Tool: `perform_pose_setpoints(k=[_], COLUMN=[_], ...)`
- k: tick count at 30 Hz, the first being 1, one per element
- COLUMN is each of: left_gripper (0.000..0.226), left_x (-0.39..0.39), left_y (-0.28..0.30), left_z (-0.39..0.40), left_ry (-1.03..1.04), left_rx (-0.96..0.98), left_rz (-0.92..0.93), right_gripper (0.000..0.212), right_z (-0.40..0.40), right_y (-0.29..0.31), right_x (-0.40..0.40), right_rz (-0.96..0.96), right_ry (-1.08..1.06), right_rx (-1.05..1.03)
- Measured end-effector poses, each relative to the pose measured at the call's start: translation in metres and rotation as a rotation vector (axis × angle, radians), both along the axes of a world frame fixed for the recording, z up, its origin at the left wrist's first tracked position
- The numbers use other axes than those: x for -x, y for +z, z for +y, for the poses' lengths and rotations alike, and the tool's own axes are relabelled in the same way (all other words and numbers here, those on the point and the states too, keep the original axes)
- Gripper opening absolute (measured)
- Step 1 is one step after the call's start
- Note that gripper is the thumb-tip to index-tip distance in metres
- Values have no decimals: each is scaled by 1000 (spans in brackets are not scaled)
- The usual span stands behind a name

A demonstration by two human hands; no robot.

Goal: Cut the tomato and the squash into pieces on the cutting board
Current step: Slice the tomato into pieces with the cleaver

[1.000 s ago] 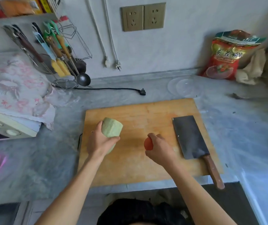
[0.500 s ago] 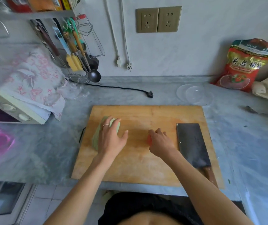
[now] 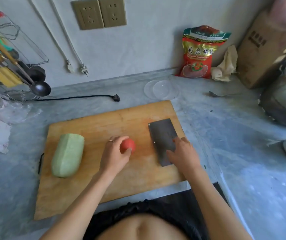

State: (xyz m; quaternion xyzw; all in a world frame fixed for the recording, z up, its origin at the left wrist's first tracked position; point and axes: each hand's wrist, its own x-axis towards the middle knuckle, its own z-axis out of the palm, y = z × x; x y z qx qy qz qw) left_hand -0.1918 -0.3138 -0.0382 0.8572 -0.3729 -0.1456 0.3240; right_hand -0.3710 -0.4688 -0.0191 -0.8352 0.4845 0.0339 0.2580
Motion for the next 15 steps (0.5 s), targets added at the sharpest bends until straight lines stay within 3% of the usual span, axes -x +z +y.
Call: perform_pose_setpoints(k=[5,10,15], left_gripper=[32,30,31], left_x=[19,28,25], left_y=[-3,-7,-5], left_z=[-21,-32,-21], left_ry=[-111,-90,-20], left_rx=[57,75,79], left_rz=[-104,-124,-76], right_gripper=[33,36,24], right_z=[4,8,5], right_y=[-11,-17,-13], right_x=[37,37,37], right_rz=[127,144,-43], right_ry=[-117,-138,-260], right_rx=[-41,-72,-283])
